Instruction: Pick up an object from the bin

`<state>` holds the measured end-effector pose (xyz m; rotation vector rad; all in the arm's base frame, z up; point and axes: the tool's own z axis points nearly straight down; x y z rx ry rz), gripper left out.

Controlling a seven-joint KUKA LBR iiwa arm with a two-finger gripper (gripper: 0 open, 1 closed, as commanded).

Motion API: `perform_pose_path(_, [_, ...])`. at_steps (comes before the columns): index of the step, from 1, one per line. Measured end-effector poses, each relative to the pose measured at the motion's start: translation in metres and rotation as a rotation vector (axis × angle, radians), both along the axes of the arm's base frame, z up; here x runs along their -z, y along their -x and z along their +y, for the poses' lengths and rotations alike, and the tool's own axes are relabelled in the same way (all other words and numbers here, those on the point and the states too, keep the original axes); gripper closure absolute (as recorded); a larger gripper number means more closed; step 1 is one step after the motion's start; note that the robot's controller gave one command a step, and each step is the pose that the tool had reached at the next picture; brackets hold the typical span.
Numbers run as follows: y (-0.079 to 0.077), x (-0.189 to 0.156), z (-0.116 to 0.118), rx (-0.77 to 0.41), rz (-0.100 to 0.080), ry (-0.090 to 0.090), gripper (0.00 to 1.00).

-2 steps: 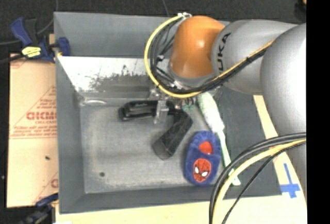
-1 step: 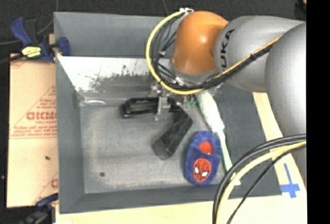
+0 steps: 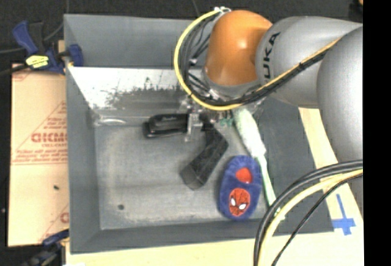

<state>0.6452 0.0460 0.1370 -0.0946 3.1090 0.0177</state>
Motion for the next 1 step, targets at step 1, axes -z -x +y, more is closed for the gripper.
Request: perform_pose_path(1, [0.0002, -0.0053, -0.0001, 0.0, 0.0, 0.0, 1.0])
